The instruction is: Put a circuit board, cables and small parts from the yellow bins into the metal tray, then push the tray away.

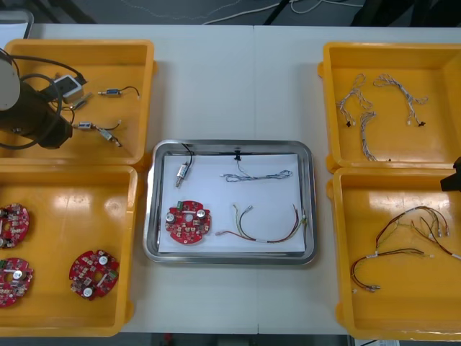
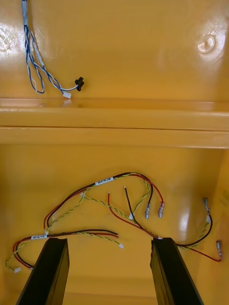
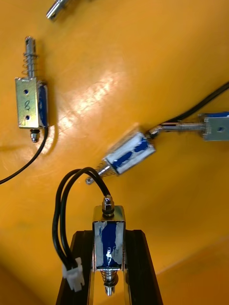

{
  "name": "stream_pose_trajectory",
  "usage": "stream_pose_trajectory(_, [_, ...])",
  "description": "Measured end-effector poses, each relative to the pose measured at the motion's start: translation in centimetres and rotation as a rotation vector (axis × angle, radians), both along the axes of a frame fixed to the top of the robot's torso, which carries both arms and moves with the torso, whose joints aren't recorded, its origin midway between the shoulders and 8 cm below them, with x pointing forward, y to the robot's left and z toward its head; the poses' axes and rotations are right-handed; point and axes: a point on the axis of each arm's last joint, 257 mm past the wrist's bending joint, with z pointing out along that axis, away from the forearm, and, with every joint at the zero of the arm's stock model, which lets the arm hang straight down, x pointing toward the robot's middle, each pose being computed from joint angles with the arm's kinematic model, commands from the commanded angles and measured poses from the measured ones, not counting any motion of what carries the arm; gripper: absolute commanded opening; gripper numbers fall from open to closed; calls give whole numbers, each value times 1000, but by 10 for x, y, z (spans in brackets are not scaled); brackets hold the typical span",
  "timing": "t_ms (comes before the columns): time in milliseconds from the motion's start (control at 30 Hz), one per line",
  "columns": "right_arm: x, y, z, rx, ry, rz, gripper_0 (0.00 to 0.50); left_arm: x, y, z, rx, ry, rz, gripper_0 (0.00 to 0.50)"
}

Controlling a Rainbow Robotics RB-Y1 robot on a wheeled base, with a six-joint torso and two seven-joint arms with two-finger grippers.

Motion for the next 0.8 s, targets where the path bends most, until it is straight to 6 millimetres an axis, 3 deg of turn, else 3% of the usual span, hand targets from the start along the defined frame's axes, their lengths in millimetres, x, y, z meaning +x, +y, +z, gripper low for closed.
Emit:
stream_pose_trajectory(267, [-1,1,-1,5,4,3,500,-18,-16,13,-16,44,-10,0])
stream_pose_trajectory(600, [-6,0,-3,2,24,2,500,-44,-43,34,-153,69,190,0])
stream_pose_trajectory(800, [-9,-1,-5,-3,38,0,500,-59,-59,43,-141,91,151,0])
